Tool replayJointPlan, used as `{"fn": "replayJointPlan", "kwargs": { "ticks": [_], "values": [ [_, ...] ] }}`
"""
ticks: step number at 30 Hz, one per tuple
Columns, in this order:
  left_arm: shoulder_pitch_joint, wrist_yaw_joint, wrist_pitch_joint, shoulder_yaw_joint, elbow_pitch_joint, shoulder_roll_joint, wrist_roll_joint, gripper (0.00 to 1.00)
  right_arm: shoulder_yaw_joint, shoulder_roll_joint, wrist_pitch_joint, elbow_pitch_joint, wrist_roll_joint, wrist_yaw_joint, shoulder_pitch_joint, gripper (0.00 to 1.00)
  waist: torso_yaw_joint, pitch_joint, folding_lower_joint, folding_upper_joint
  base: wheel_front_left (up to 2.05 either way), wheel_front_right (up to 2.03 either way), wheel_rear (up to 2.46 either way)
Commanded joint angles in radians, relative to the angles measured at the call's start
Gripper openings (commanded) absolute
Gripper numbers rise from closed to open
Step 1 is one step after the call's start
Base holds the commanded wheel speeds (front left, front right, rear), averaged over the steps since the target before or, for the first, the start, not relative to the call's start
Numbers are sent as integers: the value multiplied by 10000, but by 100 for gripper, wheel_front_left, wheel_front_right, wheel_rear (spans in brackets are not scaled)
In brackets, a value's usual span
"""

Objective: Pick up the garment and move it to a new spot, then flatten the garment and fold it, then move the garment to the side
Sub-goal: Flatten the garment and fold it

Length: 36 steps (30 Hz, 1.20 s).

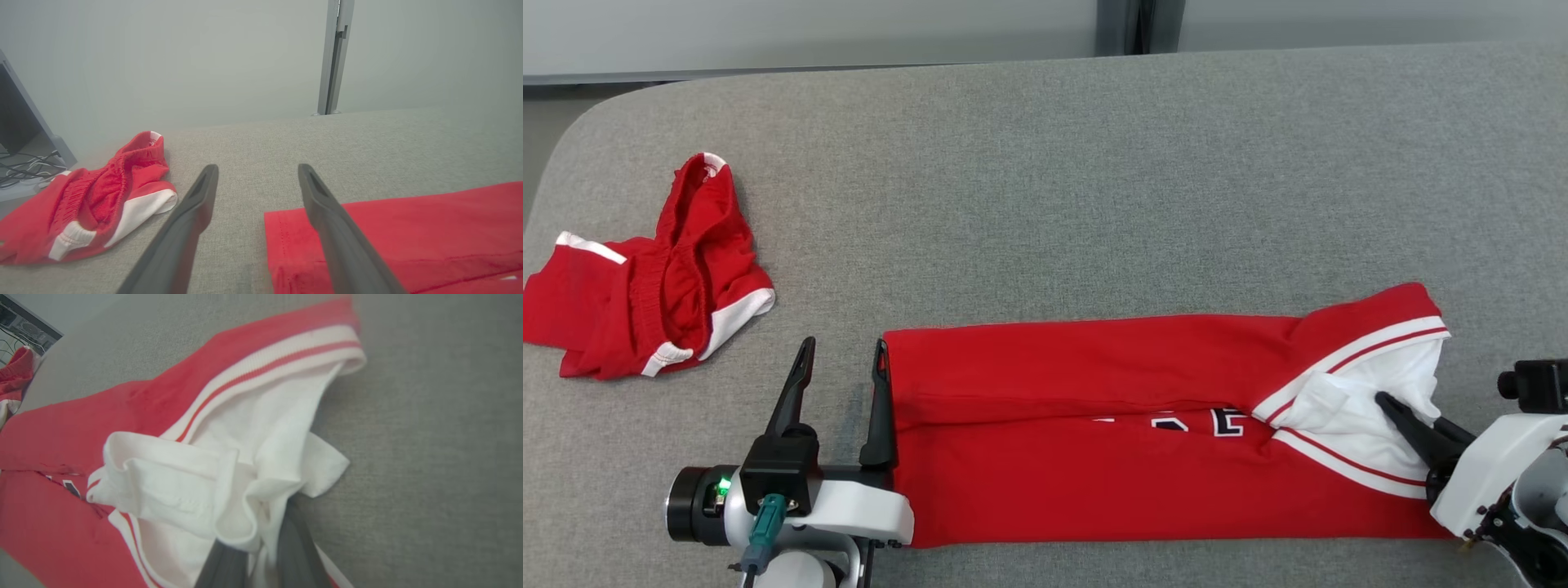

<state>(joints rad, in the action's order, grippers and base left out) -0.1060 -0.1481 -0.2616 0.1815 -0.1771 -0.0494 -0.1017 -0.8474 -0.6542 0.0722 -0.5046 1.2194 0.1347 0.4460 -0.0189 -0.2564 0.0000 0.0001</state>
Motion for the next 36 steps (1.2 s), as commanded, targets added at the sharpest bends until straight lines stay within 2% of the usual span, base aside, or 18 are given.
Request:
{"fn": "replayJointPlan", "kwargs": {
  "ticks": [1, 12, 17, 23, 36],
  "values": [
    [-14, -44, -40, -1, 8, -28, -53, 100, 5, -230, 66, -256, -17, -72, 48, 0, -5, 18, 0, -1, 0, 0, 0],
    [94, -143, -40, 152, -6, -28, -287, 100, -83, -985, 203, -1146, 122, -65, 684, 0, -11, 204, 0, -1, 0, 0, 0],
    [86, -185, -40, 204, -3, -29, -379, 100, -110, -1542, 18, -2036, -227, -63, 1081, 0, -19, 242, 0, -1, 0, 0, 0],
    [11, -214, -40, 276, 7, -27, -473, 100, -150, -1685, -208, -2352, -437, -43, 1519, 0, -27, 283, 0, -1, 0, 0, 0],
    [248, -390, -40, 519, -64, -30, -975, 100, -407, -1465, -889, -1883, -932, -43, 1627, 0, 100, 937, 0, -1, 0, 0, 0]
  ]
}}
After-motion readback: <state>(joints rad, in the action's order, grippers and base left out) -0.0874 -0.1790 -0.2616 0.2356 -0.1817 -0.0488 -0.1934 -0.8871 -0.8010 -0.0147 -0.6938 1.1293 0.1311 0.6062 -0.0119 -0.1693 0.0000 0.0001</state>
